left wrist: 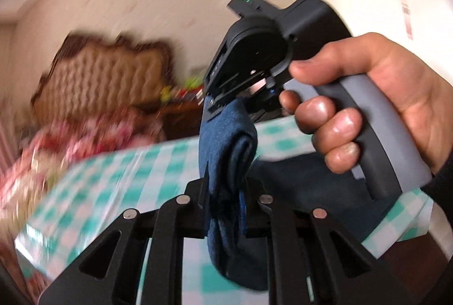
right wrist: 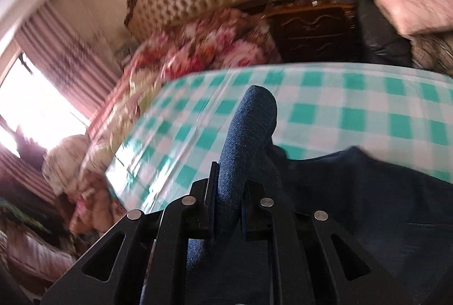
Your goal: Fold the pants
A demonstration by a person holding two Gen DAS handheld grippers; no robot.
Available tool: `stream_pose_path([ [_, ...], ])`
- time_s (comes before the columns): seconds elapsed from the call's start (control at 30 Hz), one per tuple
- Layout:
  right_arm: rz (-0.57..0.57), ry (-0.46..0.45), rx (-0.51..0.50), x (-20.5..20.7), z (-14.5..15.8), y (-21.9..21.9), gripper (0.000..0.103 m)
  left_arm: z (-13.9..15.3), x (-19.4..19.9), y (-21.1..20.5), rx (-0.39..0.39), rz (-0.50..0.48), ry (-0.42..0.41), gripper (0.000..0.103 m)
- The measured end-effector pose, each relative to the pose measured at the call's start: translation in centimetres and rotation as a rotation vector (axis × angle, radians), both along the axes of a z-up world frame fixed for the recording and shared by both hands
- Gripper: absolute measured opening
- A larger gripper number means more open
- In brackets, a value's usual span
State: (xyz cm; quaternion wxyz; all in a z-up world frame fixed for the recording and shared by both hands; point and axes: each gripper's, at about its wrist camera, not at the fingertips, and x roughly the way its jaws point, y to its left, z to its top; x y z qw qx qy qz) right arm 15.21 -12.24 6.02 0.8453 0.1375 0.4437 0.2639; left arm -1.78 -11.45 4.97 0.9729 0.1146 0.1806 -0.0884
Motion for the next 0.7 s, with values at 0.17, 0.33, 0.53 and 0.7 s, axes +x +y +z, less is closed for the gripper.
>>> stream_pose_path([
  [0.17, -0.095, -0.001, 0.019, -0.6, -0.6, -11.5, 0.012, -1.0, 0.6, -10.3, 0.048, -0.178, -0.027, 0.014],
  [0.33, -0.165, 0.072, -0.041, -0.9, -7.3, -20.3, 0.012, -7.4, 1.2, -19.9, 0.141, -0.274, 0.036, 0.014],
  [0.53, -0.195, 0.208, -0.076, -0.3, -16.2, -23.9, 0.021, -15.4, 0.5, -24.5, 0.415, -0.256, 0.015, 0.023],
  [0.7, -0.178, 0.209, -0.021, -0.1, -16.9, -24.8, 0.025, -17.3, 0.2, -26.1, 0.542, -0.254, -0.037, 0.027],
])
